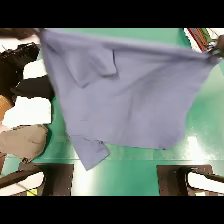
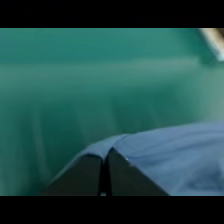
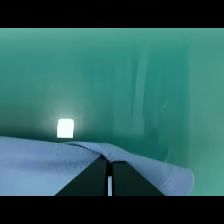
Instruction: Fold the shirts.
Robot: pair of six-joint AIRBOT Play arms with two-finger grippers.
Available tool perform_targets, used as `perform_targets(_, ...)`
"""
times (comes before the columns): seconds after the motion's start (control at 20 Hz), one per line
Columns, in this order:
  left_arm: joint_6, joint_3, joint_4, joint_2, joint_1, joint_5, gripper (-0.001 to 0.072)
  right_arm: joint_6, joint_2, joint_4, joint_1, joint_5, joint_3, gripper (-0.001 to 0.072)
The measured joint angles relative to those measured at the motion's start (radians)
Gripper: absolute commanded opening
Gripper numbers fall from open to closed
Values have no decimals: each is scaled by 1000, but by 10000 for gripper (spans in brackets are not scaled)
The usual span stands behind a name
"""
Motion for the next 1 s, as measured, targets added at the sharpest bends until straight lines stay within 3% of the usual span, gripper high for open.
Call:
perform_targets(0.25, 16, -26, 34, -296, -7, 50, 23, 1, -274, 4, 27, -79, 29, 10)
perform_targets(0.45, 38, -30, 43, -399, -8, 131, 24, 2, -419, 8, 34, -132, 125, 11)
perform_targets(0.65, 74, -32, 63, -429, -8, 104, 24, 2, -462, 5, 46, -104, 141, 10)
perform_targets(0.95, 98, -88, 128, -438, -8, 19, 27, 5, -408, 1, 82, -126, -84, 13)
perform_targets(1.0, 100, -110, 136, -439, -8, 14, 226, 9, -396, 2, 86, -142, -123, 17)
